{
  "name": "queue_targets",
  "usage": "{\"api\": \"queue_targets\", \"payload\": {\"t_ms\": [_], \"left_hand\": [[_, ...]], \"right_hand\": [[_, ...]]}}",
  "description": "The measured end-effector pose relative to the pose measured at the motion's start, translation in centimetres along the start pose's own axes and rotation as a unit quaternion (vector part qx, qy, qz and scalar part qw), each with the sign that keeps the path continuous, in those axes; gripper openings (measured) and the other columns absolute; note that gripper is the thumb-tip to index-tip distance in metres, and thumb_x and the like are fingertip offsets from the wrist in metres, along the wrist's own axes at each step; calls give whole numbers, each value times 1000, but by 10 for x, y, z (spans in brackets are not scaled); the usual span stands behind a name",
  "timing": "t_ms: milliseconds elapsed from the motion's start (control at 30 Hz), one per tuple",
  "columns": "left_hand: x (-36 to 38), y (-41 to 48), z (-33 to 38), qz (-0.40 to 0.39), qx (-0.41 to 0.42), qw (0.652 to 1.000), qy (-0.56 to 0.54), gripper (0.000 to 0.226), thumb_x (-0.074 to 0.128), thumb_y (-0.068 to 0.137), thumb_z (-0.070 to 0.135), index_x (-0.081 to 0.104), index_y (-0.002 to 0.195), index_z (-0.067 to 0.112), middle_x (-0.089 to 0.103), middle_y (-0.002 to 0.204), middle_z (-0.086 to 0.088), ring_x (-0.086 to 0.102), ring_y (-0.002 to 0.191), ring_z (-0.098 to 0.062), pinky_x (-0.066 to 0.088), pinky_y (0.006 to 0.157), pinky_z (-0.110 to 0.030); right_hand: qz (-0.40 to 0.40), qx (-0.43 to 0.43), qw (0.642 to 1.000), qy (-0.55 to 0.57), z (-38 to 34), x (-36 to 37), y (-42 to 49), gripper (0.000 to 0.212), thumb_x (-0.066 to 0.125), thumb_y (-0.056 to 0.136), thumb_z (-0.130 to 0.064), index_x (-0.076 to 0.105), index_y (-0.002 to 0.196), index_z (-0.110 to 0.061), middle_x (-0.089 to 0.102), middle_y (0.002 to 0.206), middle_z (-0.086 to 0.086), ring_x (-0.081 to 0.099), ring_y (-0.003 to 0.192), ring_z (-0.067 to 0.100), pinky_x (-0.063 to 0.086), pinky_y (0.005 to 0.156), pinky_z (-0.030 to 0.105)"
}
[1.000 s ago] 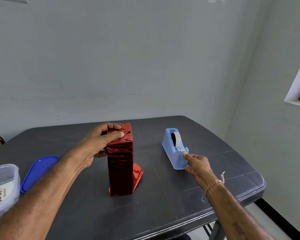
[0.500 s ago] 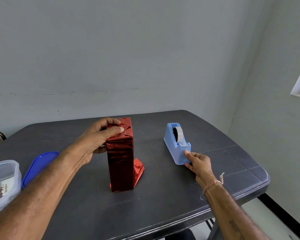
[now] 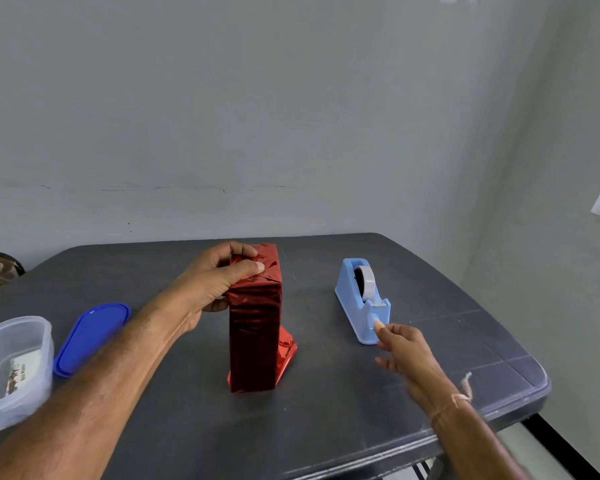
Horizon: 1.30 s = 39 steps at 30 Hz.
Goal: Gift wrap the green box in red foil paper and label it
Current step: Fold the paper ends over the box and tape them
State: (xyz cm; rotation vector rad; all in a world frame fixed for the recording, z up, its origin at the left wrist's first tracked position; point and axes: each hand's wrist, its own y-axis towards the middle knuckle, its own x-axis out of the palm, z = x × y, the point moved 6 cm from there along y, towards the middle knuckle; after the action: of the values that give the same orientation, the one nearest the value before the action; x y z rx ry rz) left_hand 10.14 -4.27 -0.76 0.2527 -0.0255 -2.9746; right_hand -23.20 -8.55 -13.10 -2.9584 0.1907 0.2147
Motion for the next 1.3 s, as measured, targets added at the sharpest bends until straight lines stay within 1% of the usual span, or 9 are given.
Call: {"api": "queue_targets", "payload": {"t_ms": [133,300,467,600,667,867,1067,1167,1300], "left_hand": [[-1,-2,2,5,3,1000,2,22,79,84,35,71,105,36,71,114,7,60,81,-7,44,58,-22],[0,-6,5,5,7,1000,0,20,78,86,34,71,104,35,71,108,11,58,76,-5,43,61,-23],[0,-7,7,2,1,1000,-9,21,78,86,33,71,105,35,66,103,12,58,80,-8,43,64,-25],[0,-6,5,8,0,1000,-14,21,78,86,32,71,105,36,67,107,12,59,82,-8,45,61,-24],[0,-6,5,10,2,1000,-15,21,79,86,31,71,105,35,67,105,12,59,80,-7,45,59,-23],[-1,-5,5,4,8,1000,-23,22,79,86,31,71,105,35,65,103,13,58,76,-6,44,56,-20],[-1,-3,4,-3,15,1000,-19,22,79,86,32,70,106,35,63,104,16,56,78,-7,44,57,-22],[-1,-2,3,-7,12,1000,-18,22,79,86,32,70,106,36,63,105,15,57,81,-8,45,59,-23],[-2,-3,1,-13,14,1000,-24,22,79,86,35,70,105,37,65,110,14,58,80,-8,44,58,-24]], "right_hand": [[-185,-88,978,-29,-88,32,-24,27,65,98,-34,73,112,-12,69,120,8,67,111,16,62,84,34],[-326,-194,899,-220,-188,88,-39,27,59,100,-45,76,111,-28,71,113,-10,65,106,9,58,91,34],[-347,-216,823,-395,-226,139,-32,31,59,98,-53,69,93,-24,62,97,-14,60,99,8,56,92,37],[-337,-205,766,-507,-234,159,-28,38,55,98,-57,65,110,-23,63,117,-7,60,111,12,55,95,35],[-337,-198,746,-539,-233,164,-28,39,53,99,-57,65,111,-22,62,113,-8,59,113,13,54,99,38],[-327,-193,723,-577,-227,174,-21,54,55,95,-62,64,122,-17,60,105,-10,59,112,15,52,102,42],[-305,-190,693,-625,-218,172,-9,68,55,87,-75,69,118,-16,63,95,-7,60,93,9,54,97,41],[-315,-179,702,-613,-217,170,-8,71,56,87,-74,67,124,-15,63,101,-12,62,99,8,54,99,42],[-339,-150,750,-548,-206,162,0,60,61,85,-72,69,108,-17,67,111,-6,64,107,11,55,97,40]]}}
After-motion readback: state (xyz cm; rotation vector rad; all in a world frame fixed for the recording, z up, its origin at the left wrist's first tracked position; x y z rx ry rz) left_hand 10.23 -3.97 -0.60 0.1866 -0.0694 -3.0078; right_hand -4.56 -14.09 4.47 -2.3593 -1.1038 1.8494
